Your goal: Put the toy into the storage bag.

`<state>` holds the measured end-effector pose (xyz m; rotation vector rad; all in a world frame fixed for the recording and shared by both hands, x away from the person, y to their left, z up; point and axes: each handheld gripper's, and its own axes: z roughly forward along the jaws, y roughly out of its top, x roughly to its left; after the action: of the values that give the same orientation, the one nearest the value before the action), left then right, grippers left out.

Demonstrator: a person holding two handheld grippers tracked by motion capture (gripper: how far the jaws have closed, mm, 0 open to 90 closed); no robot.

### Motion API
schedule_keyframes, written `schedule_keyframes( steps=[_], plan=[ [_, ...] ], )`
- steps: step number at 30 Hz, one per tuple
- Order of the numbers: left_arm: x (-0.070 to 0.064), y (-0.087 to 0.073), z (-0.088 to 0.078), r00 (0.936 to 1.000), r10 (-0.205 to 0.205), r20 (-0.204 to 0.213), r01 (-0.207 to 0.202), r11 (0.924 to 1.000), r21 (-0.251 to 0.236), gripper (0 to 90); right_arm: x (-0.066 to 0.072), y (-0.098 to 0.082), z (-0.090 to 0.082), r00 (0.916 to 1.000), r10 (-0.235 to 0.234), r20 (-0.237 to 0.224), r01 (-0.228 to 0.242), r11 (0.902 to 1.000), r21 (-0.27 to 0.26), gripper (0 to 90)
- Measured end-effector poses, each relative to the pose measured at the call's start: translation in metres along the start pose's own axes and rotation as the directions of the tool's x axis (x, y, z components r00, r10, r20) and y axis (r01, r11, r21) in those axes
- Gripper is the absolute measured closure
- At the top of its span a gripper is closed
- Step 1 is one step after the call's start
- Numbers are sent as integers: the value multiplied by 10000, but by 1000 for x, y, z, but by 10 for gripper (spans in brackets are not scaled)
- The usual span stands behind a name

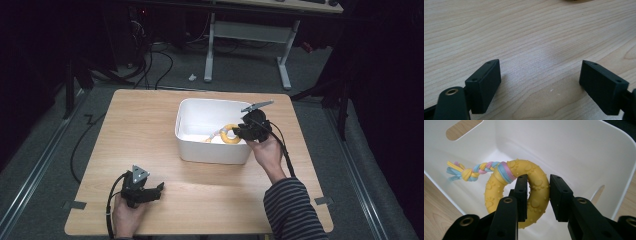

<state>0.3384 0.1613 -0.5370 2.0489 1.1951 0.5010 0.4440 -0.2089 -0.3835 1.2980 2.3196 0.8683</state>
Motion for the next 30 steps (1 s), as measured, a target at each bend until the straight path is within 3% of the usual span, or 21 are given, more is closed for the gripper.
schedule_keyframes(
  steps=[18, 23, 30],
  plan=[
    [0, 0, 0, 10000, 4, 1, -4, 10000, -2, 179, 6, -1, 1, 9993, -251, -265, 252, 9997, 63, 686],
    [0, 0, 0, 10000, 5, 4, -5, 10000, 0, 179, 5, -1, -4, 9994, -51, -345, 40, 9994, -331, 627],
    [0, 0, 0, 10000, 9, 6, -9, 10000, 2, 178, -1, -4, -15, 10000, 31, 61, -26, 9964, -851, 579]
  ],
)
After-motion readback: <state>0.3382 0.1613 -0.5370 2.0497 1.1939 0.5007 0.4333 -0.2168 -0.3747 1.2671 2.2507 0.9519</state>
